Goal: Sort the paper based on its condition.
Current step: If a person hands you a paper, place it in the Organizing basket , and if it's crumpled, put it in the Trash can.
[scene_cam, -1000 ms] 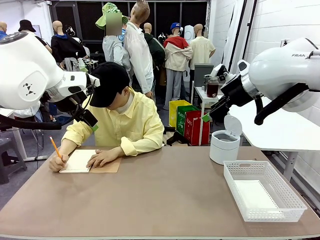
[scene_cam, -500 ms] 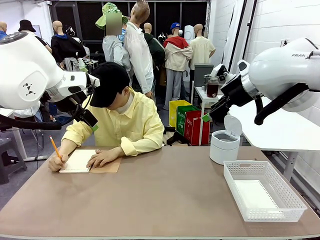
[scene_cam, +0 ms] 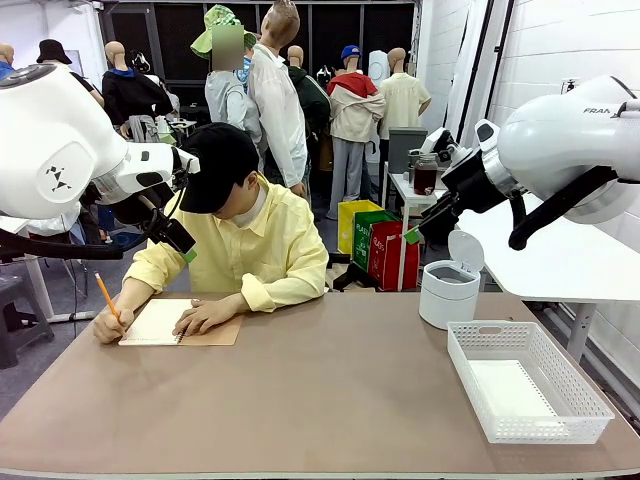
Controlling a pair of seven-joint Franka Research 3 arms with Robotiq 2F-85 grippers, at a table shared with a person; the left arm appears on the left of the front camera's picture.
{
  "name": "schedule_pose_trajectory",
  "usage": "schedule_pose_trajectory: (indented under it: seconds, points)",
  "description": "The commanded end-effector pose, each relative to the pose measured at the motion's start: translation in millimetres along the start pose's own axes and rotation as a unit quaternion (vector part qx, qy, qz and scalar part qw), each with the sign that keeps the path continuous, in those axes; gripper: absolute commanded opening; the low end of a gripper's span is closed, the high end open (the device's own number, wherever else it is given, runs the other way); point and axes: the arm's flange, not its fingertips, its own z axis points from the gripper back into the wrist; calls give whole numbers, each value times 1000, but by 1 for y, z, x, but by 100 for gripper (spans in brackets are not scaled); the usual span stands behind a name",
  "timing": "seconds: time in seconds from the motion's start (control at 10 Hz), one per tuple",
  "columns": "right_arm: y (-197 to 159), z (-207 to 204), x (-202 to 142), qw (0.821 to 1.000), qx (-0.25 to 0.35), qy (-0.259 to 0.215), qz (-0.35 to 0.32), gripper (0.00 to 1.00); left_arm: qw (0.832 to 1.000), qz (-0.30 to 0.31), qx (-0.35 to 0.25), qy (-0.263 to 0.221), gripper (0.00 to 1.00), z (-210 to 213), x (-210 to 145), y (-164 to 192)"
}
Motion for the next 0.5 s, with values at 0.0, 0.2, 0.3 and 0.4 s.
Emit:
schedule_pose_trajectory:
  seconds: [0.0, 0.2, 0.3, 0.4]
  points:
    - [0, -1, 0, 1000, 1, 1, 1, 100, 1000, 2, 0, 0, 100, 1, 0, 1]
    - [0, -1, 0, 1000, 1, 1, 1, 100, 1000, 2, 0, 0, 100, 1, 0, 1]
    - [0, -1, 0, 1000, 1, 1, 1, 100, 1000, 2, 0, 0, 100, 1, 0, 1]
    - [0, -1, 0, 1000, 1, 1, 1, 100, 1000, 2, 0, 0, 100, 1, 0, 1]
